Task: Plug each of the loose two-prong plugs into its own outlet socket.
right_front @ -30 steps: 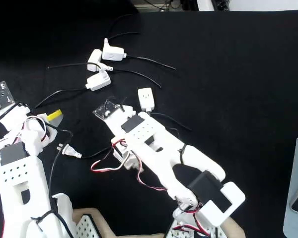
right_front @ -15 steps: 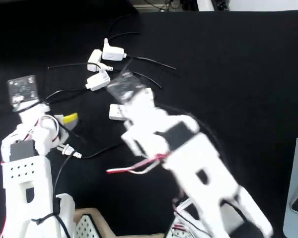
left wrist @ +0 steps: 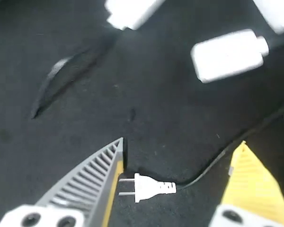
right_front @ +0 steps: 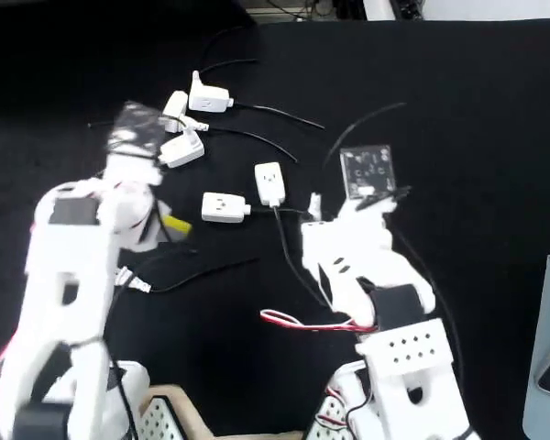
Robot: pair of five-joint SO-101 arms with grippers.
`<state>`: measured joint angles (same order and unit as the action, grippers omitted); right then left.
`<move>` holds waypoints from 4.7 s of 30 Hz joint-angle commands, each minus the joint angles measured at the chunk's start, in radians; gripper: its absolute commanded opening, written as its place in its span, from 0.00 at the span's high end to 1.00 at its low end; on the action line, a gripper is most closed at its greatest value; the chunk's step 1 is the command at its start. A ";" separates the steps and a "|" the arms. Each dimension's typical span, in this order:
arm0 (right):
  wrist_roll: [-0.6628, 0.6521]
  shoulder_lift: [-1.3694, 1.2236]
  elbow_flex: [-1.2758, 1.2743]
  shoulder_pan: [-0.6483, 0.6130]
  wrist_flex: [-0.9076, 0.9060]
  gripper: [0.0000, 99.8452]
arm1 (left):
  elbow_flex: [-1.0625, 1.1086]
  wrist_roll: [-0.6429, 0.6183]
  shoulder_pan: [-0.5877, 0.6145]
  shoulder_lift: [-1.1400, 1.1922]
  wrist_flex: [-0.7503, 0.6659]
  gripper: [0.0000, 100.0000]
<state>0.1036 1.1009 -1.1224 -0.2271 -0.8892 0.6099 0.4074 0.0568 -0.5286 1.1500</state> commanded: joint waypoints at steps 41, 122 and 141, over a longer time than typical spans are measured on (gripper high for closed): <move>0.048 0.030 -0.104 0.126 0.117 0.99 | -1.004 0.338 -0.202 1.163 0.034 0.90; 0.048 0.030 -0.120 0.120 0.118 0.99 | -0.555 0.391 -0.002 0.738 0.215 0.74; 0.049 0.031 -0.134 0.120 0.123 0.99 | -0.300 0.367 -0.033 0.769 -0.080 0.75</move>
<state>0.1450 1.1178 -1.2666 -0.1135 -0.7879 0.3061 0.7986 0.0184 0.2432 1.1024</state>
